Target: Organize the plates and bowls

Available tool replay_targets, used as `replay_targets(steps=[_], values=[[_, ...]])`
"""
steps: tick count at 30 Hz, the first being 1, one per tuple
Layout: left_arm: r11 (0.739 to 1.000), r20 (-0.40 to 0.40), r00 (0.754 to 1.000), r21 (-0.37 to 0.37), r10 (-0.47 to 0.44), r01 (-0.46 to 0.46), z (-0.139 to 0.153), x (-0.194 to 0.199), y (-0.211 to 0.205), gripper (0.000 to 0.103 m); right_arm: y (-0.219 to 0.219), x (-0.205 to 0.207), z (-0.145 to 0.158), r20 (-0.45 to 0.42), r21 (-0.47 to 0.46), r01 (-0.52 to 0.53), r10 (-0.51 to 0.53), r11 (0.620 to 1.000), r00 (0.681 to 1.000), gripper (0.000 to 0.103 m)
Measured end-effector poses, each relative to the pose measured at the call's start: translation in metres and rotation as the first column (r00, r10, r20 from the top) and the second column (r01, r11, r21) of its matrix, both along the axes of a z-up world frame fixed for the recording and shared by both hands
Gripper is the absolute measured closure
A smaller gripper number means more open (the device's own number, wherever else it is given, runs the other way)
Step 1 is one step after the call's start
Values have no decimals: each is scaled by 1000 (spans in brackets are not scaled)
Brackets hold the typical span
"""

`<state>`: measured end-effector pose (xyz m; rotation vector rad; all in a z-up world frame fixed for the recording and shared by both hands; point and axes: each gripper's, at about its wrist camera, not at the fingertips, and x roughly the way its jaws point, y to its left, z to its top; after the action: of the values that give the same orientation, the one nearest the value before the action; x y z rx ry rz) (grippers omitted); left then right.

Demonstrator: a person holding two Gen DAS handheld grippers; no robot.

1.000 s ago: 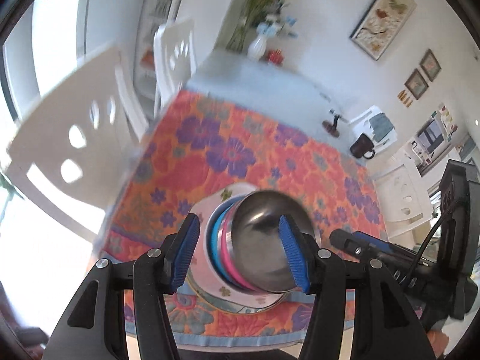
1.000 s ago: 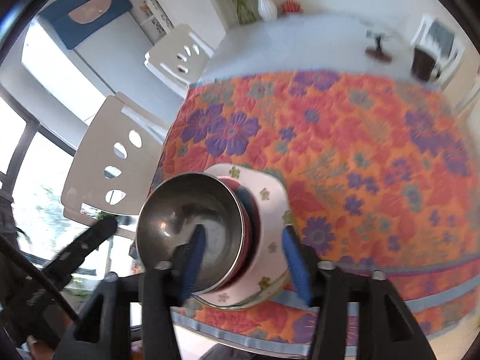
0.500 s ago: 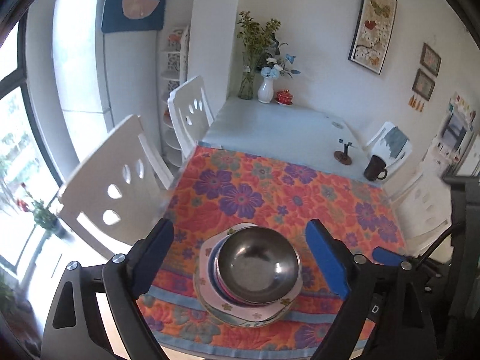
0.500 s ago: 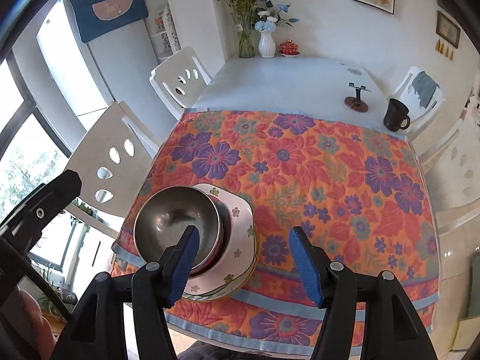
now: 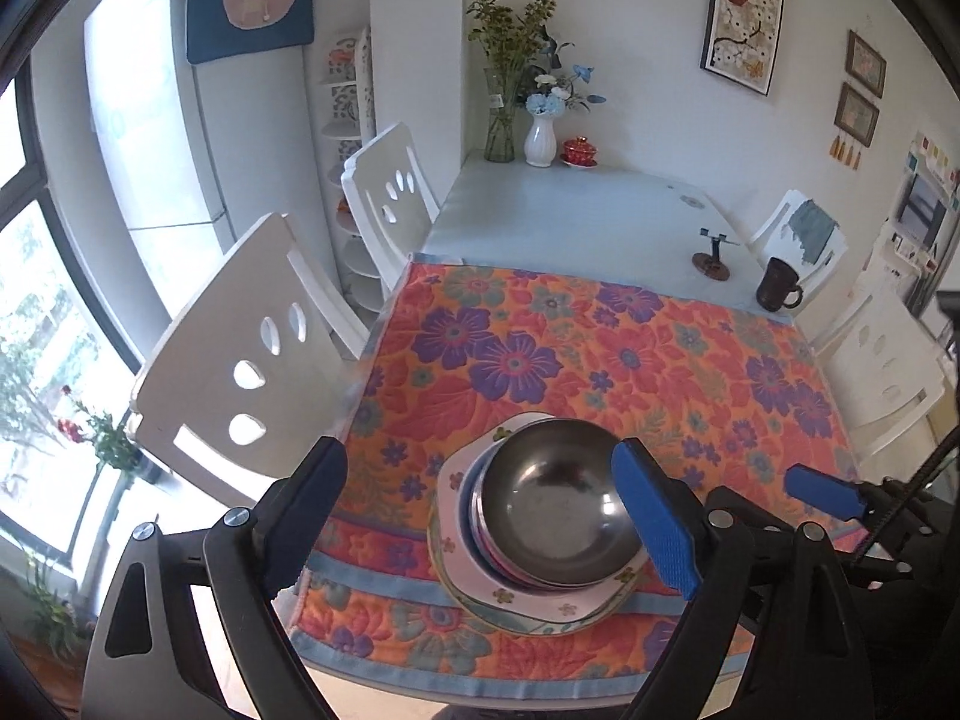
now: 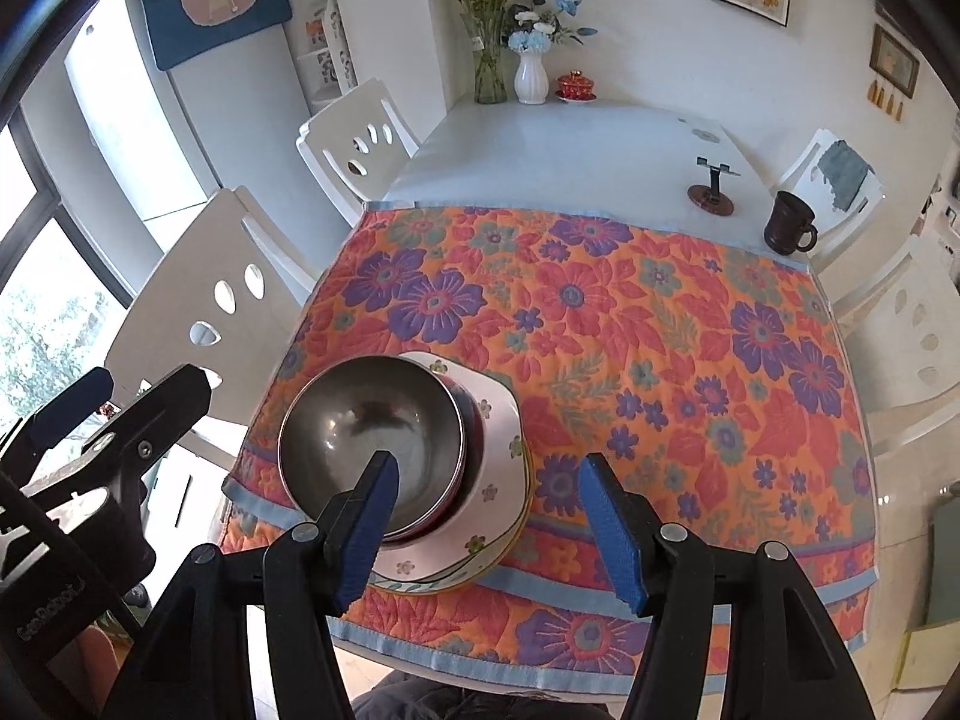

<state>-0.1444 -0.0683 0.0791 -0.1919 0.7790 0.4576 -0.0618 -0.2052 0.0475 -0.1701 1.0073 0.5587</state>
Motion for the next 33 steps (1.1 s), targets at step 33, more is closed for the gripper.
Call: replay_targets(steps=[33], values=[[999,-116,993,11,34,-33,-13,13,11,14,6,13,-12,-28,-53,28,-30,998,999,43]])
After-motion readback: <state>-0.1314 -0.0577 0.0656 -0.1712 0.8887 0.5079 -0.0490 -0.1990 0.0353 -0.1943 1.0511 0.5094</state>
